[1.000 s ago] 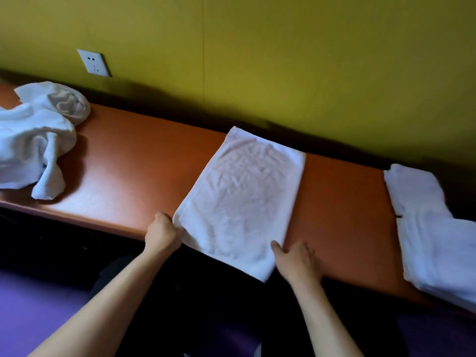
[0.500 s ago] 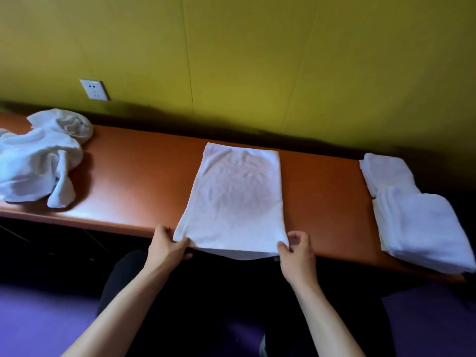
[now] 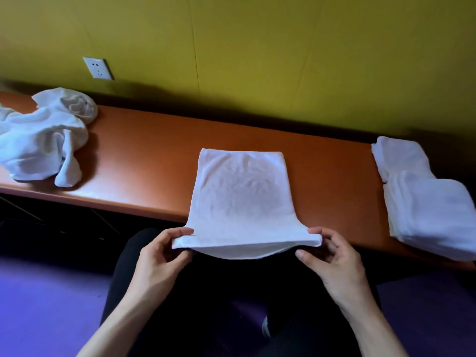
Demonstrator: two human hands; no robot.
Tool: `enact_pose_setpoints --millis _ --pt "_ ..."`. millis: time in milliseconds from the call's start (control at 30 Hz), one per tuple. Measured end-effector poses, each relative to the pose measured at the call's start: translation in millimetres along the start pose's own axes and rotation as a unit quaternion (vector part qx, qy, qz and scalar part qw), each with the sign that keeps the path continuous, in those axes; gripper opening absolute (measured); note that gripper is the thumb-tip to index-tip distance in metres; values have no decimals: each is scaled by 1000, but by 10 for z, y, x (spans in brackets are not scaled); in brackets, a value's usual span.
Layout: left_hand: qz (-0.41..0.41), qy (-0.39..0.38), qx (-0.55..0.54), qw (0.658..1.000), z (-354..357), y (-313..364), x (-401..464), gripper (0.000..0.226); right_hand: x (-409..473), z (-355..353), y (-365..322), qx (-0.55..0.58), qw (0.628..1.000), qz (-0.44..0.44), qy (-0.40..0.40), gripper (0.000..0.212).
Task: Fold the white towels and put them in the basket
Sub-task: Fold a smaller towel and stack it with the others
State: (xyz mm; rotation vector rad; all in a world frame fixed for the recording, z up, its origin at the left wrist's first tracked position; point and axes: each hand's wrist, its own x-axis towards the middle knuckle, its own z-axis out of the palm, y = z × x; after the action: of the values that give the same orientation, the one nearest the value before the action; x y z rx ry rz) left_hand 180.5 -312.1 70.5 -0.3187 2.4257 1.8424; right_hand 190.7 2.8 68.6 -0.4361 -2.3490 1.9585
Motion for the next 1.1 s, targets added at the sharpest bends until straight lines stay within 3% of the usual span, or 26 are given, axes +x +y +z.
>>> enact_pose_setpoints --millis 167,267,367,467,567,700,867,1100 --pt "93 74 81 990 6 -11 311 21 308 -31 -5 -116 984 -105 90 29" --pt "124 69 97 985 0 44 599 5 596 7 -56 -94 981 -147 85 17" --pt "117 38 46 991 92 140 945 12 1070 133 9 -69 984 -138 85 3" --pt "110 65 51 990 220 159 1397 14 1579 285 83 -83 979 -151 107 9" --pt "40 107 31 993 312 55 1907 20 2083 459 139 -86 978 -145 118 16" --pt "28 144 93 985 369 25 2475 38 2698 622 216 -79 976 -147 138 3" --pt "73 176 166 967 503 135 3056 26 3349 765 248 -95 969 -167 157 7" --pt "52 155 204 965 644 -197 3406 22 3602 879 566 -155 976 -96 118 10"
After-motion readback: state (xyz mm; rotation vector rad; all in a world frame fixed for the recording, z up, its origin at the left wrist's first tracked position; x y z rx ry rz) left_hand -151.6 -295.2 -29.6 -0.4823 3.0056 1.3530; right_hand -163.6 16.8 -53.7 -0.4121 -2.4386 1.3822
